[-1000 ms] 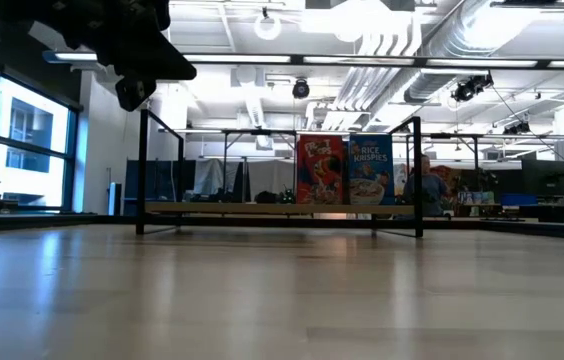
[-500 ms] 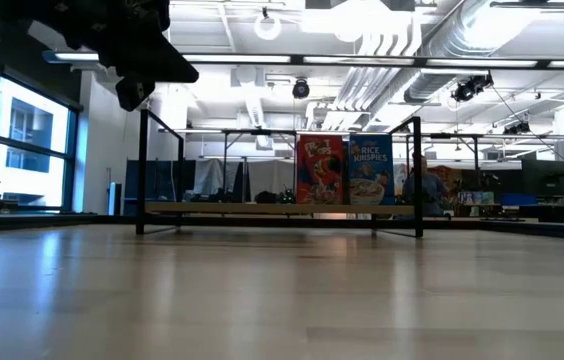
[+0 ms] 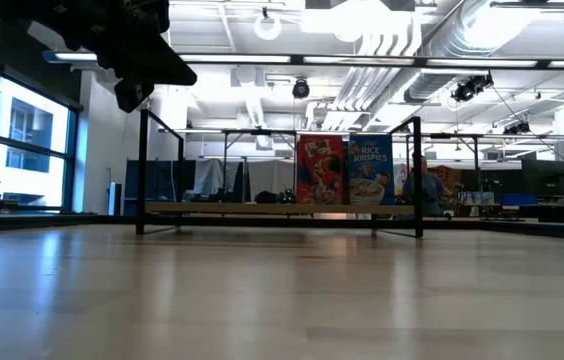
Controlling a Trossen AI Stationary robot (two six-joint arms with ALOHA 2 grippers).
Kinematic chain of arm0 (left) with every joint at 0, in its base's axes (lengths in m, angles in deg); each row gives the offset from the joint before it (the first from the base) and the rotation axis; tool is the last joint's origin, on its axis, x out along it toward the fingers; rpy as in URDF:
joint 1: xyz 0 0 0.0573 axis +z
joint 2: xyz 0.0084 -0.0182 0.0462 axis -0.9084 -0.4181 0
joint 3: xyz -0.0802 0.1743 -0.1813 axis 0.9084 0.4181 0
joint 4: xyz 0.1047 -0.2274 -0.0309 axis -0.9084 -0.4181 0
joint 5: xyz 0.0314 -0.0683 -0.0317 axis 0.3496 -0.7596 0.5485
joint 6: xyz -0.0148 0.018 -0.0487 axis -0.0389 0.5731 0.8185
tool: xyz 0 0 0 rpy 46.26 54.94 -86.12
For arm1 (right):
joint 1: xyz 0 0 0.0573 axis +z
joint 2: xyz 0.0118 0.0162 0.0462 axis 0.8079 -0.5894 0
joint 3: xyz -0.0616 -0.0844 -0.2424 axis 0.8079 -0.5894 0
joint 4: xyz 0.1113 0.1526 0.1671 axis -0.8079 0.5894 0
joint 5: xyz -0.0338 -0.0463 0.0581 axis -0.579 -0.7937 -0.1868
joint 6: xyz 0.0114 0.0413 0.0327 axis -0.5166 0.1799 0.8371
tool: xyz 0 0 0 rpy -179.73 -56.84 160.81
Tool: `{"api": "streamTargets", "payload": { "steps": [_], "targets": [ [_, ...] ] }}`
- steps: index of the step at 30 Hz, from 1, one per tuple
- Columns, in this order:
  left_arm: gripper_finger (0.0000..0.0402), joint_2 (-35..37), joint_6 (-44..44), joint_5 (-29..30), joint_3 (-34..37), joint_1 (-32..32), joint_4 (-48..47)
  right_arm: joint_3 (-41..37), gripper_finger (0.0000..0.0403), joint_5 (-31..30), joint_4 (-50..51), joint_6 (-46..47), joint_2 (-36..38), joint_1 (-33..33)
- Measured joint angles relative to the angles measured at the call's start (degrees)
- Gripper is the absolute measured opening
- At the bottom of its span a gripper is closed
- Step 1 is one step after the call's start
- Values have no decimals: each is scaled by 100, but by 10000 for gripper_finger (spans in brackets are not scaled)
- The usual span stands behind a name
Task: Stack cereal on shelf
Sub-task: Put the top violet cereal box on the shelf
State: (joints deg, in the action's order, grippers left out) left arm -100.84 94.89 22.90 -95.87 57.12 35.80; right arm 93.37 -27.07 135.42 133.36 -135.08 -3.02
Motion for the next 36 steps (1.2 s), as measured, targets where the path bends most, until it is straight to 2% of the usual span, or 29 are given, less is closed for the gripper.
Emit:
{"api": "streamTargets", "payload": {
  "steps": [13, 17, 20, 30, 36],
  "targets": [
    [0, 0, 0, 111, 0, -1, -4, 0, 250, -103, -17, -229, -648, 28],
    [0, 0, -1, 154, 0, 1, -4, 0, 246, -57, -28, -554, -824, 28],
    [0, 0, -2, 166, 0, 2, -7, 0, 227, -47, -32, -590, -894, 28],
    [0, 0, -2, 168, 0, 2, -5, 216, 125, -127, -42, -815, -881, -38],
    [0, 66, -2, 126, -20, 1, 31, 821, 110, -675, -91, -1535, -881, -534]
  ]
}}
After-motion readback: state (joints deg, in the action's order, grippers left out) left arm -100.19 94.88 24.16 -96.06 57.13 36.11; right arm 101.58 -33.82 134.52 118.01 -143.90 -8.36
